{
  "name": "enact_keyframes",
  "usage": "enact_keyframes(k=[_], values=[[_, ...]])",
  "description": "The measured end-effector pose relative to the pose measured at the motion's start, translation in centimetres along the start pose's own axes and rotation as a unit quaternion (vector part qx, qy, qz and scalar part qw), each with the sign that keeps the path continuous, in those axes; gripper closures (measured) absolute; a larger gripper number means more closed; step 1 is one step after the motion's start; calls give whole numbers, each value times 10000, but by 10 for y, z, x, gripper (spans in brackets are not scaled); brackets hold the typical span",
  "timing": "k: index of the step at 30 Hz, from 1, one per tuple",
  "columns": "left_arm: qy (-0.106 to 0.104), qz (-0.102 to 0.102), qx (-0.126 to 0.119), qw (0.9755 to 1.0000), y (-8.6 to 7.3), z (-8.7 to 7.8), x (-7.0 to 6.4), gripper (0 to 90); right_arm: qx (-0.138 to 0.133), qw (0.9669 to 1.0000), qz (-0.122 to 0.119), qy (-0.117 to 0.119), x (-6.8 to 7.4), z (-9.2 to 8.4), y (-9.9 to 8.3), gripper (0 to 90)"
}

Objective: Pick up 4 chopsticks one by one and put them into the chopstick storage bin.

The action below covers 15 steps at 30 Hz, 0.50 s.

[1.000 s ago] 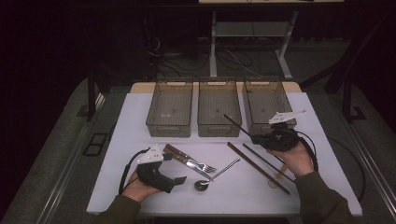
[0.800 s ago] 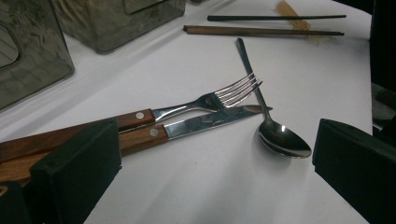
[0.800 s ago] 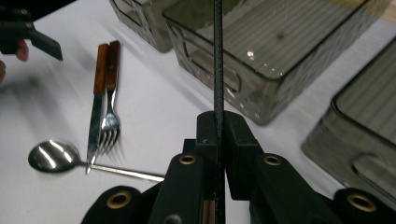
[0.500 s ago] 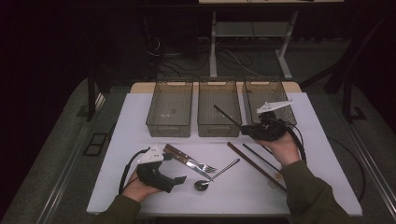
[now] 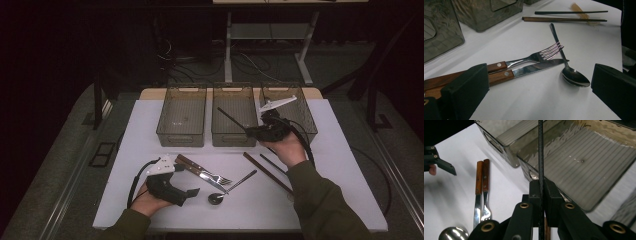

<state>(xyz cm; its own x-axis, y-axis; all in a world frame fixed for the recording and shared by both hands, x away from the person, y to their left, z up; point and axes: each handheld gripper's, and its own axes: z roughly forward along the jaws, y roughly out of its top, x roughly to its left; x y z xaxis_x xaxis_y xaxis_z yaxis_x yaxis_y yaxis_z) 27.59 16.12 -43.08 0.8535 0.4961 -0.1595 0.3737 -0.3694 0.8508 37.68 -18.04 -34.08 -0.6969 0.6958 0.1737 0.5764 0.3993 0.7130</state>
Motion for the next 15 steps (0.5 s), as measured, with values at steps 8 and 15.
enact_keyframes(k=[8, 15], values=[[10, 28, 16, 10000, 0, 1, -1, 2, 35, 10000, -40, -5, 7, 11, 16, 851], [14, 37, 80, 10000, -1, 3, 1, 0, 59, 10000, -51, -23, 11, 21, 35, 851]])
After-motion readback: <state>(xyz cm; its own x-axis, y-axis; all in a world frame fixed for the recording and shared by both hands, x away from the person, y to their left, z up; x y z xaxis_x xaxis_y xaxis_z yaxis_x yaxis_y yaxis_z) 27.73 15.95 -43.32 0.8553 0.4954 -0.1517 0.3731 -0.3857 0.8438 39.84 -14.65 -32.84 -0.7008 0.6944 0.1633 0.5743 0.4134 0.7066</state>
